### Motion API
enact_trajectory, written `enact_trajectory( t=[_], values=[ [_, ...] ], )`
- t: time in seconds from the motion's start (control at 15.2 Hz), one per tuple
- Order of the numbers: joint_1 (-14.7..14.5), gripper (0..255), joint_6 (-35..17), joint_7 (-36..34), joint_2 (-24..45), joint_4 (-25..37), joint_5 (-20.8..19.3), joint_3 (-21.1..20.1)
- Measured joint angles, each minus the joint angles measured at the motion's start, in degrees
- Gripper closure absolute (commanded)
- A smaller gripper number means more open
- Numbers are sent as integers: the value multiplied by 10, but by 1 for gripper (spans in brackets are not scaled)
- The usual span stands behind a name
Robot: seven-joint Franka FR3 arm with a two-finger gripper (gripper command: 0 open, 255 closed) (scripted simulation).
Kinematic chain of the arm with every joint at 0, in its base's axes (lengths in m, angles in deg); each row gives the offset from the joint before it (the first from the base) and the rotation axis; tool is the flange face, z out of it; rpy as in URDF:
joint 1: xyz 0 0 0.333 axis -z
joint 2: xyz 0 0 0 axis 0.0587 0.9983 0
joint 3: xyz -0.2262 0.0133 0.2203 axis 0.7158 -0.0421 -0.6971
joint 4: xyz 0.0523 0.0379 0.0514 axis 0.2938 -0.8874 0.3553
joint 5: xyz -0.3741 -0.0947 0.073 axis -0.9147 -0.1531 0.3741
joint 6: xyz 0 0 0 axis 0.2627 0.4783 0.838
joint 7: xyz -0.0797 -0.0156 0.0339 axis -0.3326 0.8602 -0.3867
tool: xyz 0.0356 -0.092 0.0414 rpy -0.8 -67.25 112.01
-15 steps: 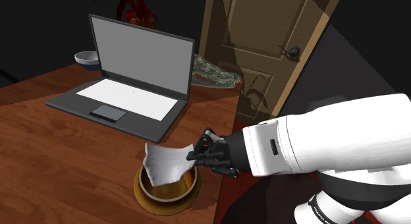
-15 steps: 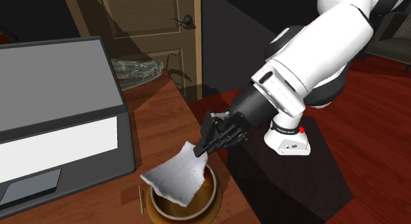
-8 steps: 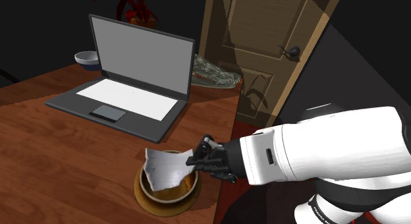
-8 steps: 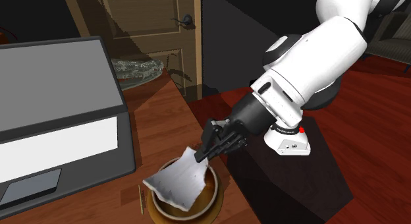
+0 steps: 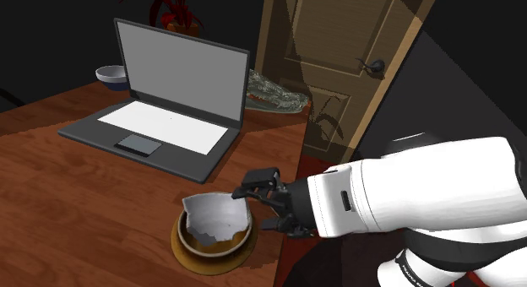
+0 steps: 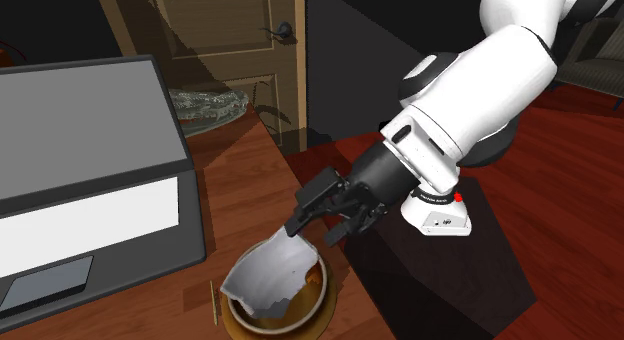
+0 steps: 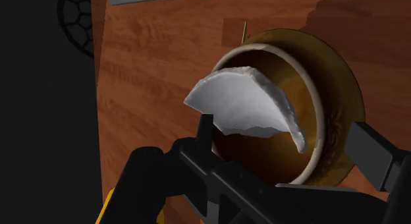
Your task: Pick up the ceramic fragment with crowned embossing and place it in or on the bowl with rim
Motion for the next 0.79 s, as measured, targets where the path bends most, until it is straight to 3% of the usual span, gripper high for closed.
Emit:
enact_trajectory(
  t=[0.13,0.4,0.79],
  values=[
    [-9,0,8,7,-10,-3,9,3],
    [-56,0,59,44,-67,-12,57,23],
    [-63,0,68,47,-76,-15,64,23]
  ],
)
